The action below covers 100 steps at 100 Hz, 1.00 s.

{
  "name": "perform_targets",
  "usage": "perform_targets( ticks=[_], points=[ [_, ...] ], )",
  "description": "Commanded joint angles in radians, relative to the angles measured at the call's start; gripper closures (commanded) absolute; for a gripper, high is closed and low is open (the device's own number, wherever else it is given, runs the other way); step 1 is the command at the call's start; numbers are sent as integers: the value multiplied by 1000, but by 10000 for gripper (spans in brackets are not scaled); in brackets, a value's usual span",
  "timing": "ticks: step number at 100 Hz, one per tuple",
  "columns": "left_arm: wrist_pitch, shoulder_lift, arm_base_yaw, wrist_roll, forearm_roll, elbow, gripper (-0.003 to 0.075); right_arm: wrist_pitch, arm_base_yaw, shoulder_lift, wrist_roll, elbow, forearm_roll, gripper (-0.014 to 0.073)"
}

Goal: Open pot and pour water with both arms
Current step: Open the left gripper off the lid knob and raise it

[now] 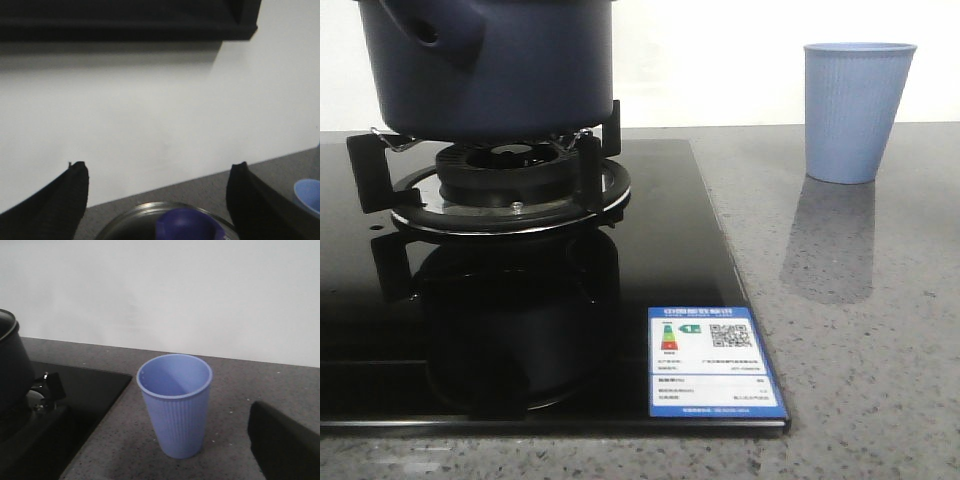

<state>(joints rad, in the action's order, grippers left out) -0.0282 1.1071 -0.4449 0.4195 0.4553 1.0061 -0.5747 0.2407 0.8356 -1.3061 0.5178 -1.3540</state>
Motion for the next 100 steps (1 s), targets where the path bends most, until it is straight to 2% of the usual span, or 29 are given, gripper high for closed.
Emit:
perform_targets(
  ticks=[1,11,30,35,54,71,79,100],
  points=[
    [-31,-70,36,-3,-1,38,236,-65,5,-12,-37,27,29,6],
    [48,-123,104,-3,-1,38,349,-81,5,-12,-85,27,50,160],
    [137,-208,223,-3,-4,-1,672,-137,5,-19,-91,27,63,667],
    [137,-236,244,-3,-10,-31,741,-145,5,-30,-91,27,66,659],
    [72,-393,281,-3,-15,-226,739,-66,5,-132,-91,27,33,650],
    [-46,-574,281,-3,22,-471,738,128,5,-299,-143,-4,-159,648],
    [-67,-658,281,-3,43,-581,738,190,5,-379,-145,-55,-169,648],
    [-63,-830,281,-3,104,-744,738,207,5,-536,-145,-236,-169,649]
  ],
)
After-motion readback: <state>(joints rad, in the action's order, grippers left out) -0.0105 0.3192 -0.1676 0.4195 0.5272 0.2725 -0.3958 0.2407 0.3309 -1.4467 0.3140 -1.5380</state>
